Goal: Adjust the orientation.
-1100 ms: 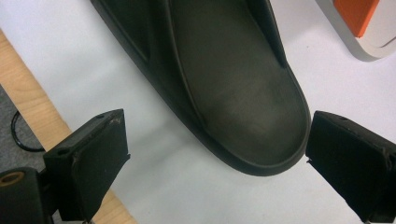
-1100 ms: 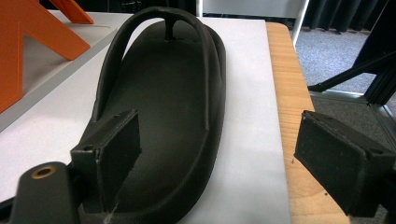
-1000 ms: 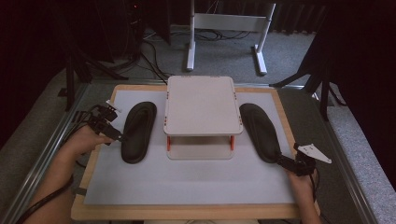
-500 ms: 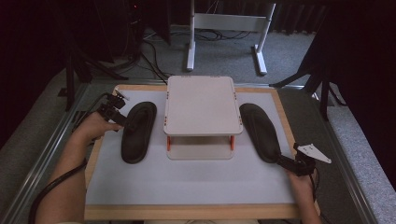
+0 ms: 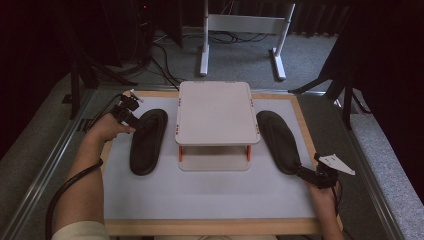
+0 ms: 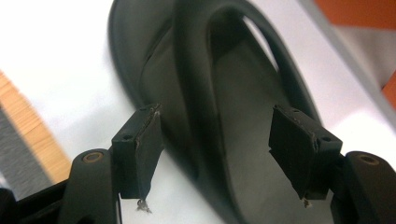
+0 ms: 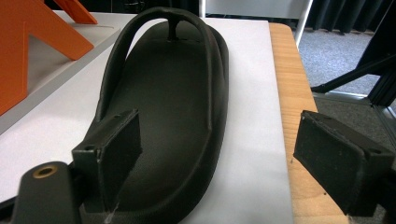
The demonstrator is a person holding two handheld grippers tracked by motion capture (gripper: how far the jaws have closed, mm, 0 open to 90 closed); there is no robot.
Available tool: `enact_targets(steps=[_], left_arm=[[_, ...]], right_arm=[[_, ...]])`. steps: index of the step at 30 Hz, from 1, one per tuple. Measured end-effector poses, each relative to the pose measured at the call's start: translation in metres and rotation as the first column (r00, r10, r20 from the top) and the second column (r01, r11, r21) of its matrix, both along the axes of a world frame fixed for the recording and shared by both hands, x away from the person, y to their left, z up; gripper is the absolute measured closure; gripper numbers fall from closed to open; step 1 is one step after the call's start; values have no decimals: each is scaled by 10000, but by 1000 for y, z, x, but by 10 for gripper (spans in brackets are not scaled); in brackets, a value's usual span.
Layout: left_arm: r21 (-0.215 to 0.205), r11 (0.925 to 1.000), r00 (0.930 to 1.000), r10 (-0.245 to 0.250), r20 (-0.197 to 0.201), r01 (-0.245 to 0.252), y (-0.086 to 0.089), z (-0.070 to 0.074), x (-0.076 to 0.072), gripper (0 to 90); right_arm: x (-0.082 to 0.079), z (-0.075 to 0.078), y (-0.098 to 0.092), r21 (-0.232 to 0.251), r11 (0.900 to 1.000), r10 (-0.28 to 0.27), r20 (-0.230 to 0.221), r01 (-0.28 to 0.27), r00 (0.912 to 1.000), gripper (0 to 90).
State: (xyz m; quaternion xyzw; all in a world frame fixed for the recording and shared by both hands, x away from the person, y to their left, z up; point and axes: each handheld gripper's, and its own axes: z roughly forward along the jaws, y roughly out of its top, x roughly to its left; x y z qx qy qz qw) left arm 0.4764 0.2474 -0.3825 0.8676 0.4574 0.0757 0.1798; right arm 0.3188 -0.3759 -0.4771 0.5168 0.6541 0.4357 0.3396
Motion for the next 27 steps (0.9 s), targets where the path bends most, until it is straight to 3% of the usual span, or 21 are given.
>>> enact_targets(steps=[7, 11, 12, 16, 23, 24, 27], left_arm=[[165, 9998, 9999, 74, -146, -71, -4, -12, 11, 411], [-97, 9996, 9989, 243, -398, -247, -6, -19, 17, 420], [14, 9995, 9977, 300, -603, -300, -7, -23, 19, 432], [246, 9988, 9963, 441, -734, -424, -8, -27, 21, 433], [141, 9984, 9931, 561, -1028, -549, -4, -30, 20, 550], [-61, 9984, 9935, 549, -993, -558, -4, -30, 20, 574], [123, 9978, 9935, 657, -932, -648, -5, -31, 20, 626]], right_arm=[[0, 0, 1, -53, 10000, 32, 14, -32, 10000, 145], [0, 0, 1, -114, 9999, 38, -5, -38, 10000, 145], [0, 0, 1, -118, 9999, 50, -7, -50, 10000, 145], [0, 0, 2, -144, 9999, 74, 0, -74, 10000, 145], [0, 0, 2, -185, 9998, 86, -22, -87, 10000, 147], [0, 0, 2, -192, 9998, 88, -18, -88, 10000, 147], [0, 0, 2, -205, 9998, 85, -20, -85, 10000, 147]])
